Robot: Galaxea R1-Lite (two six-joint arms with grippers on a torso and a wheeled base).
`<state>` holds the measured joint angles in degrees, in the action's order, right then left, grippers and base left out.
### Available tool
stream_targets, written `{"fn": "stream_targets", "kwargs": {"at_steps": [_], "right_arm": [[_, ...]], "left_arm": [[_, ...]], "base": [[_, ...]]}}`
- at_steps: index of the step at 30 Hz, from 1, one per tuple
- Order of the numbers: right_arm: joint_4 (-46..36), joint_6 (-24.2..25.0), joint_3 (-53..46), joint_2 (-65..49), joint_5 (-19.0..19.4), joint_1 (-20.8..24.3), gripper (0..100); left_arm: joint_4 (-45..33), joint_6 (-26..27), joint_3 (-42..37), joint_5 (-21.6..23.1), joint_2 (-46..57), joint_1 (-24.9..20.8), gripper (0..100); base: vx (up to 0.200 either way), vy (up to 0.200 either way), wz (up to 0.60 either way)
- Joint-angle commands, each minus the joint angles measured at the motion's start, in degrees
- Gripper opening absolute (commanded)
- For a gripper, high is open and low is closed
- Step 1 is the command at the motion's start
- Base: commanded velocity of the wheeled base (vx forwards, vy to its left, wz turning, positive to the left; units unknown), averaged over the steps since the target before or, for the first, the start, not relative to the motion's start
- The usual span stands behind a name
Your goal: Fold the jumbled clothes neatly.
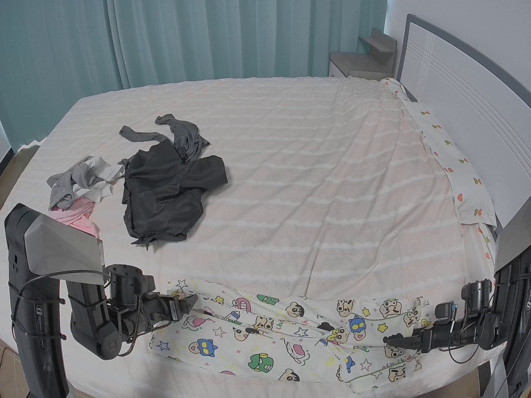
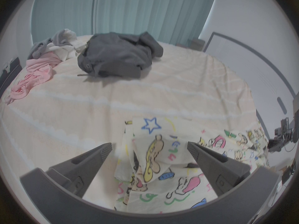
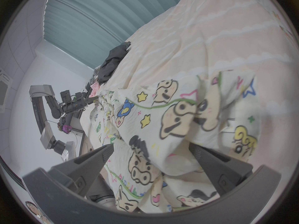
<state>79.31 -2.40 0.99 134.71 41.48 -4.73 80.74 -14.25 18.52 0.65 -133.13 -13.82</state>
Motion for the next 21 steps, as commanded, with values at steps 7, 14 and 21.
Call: {"fn": "stream_targets", "kwargs": {"at_steps": [7,14,21], "right_arm": [[-1.88,0.91,-0.99,-11.04,-0.62,-8.98,100],[0.4,6.88,-0.99,-16.67,-0.7,-8.28,100],[4.36,9.43,1.12,-15.61,-4.75,-0.98,100]], "left_arm": [[7.68,-11.59,-3.93,0.14,6.83,2.75,100],[8.03,-17.48,-5.07,0.14,10.97,1.78,100],[8.12,-21.26,-5.33,0.14,10.88,-0.5,100]], "base": [[0.0,0.0,0.0],[0.0,0.0,0.0],[-0.029,0.0,0.0]]}}
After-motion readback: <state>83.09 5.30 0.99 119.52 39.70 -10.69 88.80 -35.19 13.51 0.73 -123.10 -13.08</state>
